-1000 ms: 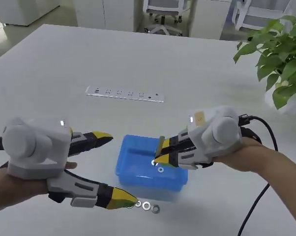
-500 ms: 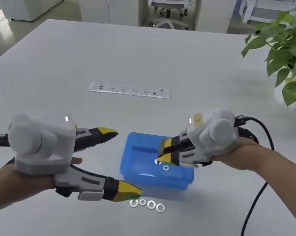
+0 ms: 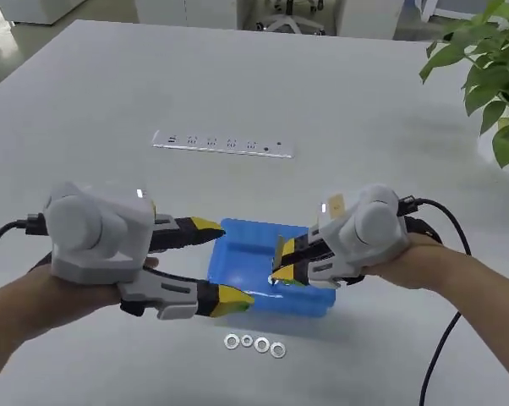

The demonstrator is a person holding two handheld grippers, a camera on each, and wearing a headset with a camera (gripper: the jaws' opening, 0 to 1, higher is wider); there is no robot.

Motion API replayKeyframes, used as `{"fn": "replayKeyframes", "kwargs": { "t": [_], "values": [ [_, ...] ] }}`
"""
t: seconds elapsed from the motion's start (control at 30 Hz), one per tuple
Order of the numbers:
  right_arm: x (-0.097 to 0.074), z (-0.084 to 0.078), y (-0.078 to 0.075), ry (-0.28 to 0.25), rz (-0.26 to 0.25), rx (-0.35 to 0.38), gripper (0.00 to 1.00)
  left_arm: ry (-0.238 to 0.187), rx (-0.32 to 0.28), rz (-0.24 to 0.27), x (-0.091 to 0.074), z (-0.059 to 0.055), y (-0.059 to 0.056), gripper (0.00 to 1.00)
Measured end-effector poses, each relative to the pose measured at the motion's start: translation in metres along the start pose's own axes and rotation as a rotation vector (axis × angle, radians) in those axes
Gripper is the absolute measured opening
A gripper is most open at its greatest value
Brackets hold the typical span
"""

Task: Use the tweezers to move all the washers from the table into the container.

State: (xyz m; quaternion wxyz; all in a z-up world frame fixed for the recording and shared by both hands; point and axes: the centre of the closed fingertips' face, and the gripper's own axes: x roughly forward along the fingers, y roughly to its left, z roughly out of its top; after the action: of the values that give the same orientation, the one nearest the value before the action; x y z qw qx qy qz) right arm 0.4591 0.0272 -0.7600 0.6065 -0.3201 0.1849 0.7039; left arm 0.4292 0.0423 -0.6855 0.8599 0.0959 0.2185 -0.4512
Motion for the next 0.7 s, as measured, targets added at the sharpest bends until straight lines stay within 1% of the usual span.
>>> {"fn": "replayKeyframes", "kwargs": {
  "t": [0.1,0.17,0.27,0.37,0.43,0.53,0.7],
  "values": [
    [0.001,-0.002,0.001,0.003,0.003,0.003,0.10,0.001,0.024,0.004,0.006,0.002,0.006,0.51],
    [0.002,-0.003,0.002,0.007,0.003,0.000,0.10,0.005,0.043,0.009,0.009,0.003,0.010,0.43],
    [0.001,-0.003,0.001,-0.001,0.001,0.007,0.10,0.002,0.050,0.002,0.012,0.006,0.012,0.38],
    [0.001,-0.003,0.002,0.000,0.001,0.006,0.10,-0.001,0.062,-0.011,0.016,0.008,0.012,0.32],
    [0.000,-0.004,0.002,-0.001,0.001,0.004,0.10,-0.001,0.082,-0.022,0.020,0.009,0.012,0.28],
    [0.000,-0.004,0.002,-0.001,0.000,0.003,0.10,-0.006,0.101,-0.042,0.026,0.013,0.010,0.26],
    [0.000,-0.004,0.003,0.002,0.004,-0.007,0.10,-0.012,0.127,-0.062,0.036,0.019,0.006,0.21]
  ]
}}
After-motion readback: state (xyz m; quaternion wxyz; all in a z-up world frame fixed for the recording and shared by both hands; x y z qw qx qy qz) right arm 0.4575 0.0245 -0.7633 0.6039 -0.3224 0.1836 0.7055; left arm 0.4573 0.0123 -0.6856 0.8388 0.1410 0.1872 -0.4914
